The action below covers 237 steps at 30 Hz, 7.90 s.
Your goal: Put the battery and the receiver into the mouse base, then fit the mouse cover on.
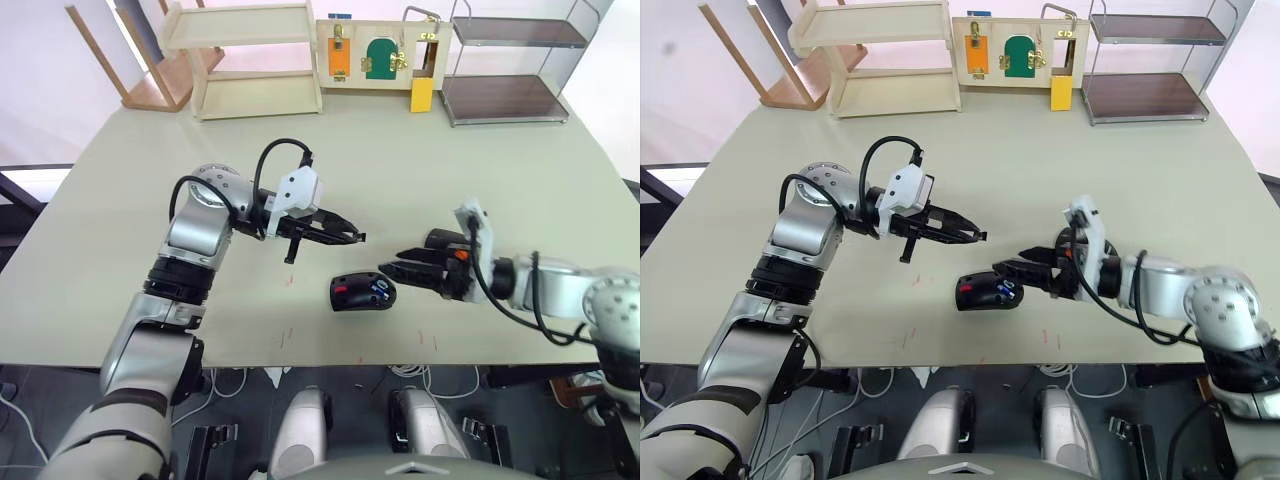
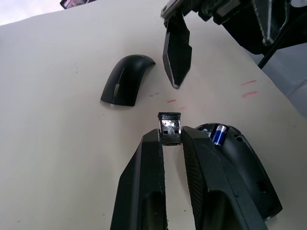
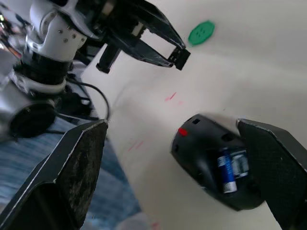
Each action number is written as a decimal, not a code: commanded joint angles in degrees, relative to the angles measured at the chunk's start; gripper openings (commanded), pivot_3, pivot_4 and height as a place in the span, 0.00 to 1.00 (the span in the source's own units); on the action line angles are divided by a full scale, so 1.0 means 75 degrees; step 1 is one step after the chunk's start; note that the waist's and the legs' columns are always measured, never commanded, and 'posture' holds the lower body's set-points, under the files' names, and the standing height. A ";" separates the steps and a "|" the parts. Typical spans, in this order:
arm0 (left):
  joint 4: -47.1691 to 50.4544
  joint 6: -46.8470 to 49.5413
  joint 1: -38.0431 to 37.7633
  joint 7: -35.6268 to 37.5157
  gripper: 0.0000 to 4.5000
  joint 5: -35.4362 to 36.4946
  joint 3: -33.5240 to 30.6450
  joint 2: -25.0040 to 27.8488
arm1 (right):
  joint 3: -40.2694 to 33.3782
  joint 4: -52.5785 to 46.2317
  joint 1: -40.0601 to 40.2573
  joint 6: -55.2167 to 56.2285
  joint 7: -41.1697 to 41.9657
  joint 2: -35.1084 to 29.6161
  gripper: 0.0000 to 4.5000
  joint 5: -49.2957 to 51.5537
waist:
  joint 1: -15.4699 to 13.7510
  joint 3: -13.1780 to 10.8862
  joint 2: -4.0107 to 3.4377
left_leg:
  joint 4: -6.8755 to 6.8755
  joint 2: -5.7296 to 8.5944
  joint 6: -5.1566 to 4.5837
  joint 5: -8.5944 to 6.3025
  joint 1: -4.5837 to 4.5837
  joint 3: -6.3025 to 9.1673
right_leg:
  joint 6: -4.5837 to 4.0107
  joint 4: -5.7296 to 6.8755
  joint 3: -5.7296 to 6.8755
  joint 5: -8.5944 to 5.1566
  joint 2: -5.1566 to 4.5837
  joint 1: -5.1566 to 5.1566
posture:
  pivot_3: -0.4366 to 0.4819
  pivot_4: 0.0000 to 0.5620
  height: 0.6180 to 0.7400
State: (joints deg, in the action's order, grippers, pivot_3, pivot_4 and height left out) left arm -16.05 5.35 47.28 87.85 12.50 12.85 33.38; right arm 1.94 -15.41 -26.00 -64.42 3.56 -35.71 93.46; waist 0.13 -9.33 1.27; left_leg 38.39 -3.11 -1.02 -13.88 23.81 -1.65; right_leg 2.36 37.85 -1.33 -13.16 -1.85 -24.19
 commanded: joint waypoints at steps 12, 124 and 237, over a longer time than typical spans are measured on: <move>0.0963 0.0298 -0.0313 0.0143 0.02 0.0258 0.0109 0.0181 | 0.0508 0.0699 -0.0570 0.0290 -0.2438 0.0467 0.39 0.2605 | 0.0099 0.0000 -0.0001 | -0.0003 -0.0004 -0.0001 0.0000 0.0003 0.0012 | 0.0001 0.0001 0.0006 -0.0001 0.0007 -0.0002 | 0.48 0.27 1.00; 0.1894 0.1951 -0.2364 -0.2662 0.99 -0.0321 0.0979 -0.0219 | -0.1028 -0.0938 0.3979 0.7890 0.8041 -0.1359 0.00 -0.8154 | 0.0018 -0.0003 -0.0002 | 0.0002 0.0001 -0.0001 0.0000 -0.0008 0.0014 | 0.0030 -0.0007 0.0007 -0.0024 0.0008 0.0003 | 0.48 0.27 1.00; 0.0611 0.1744 -0.1681 -0.2154 0.66 -0.1643 0.2153 -0.1403 | 0.5151 0.3246 -0.6472 -0.3743 0.1430 -0.0899 0.00 -0.2039 | -0.0118 0.0010 -0.0022 | 0.0007 0.0024 -0.0002 -0.0001 0.0002 0.0051 | -0.0016 -0.0022 0.0054 -0.0009 -0.0032 0.0034 | 0.48 0.27 1.00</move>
State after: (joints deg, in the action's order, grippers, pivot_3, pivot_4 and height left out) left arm -10.95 17.57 35.80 71.05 1.62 25.53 23.46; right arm 39.92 7.13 -72.86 -92.19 16.52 -42.58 74.75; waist -0.75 -9.26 1.10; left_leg 38.44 -2.93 -1.04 -13.89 23.82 -1.29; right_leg 2.27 37.69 -0.95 -13.21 -2.09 -23.94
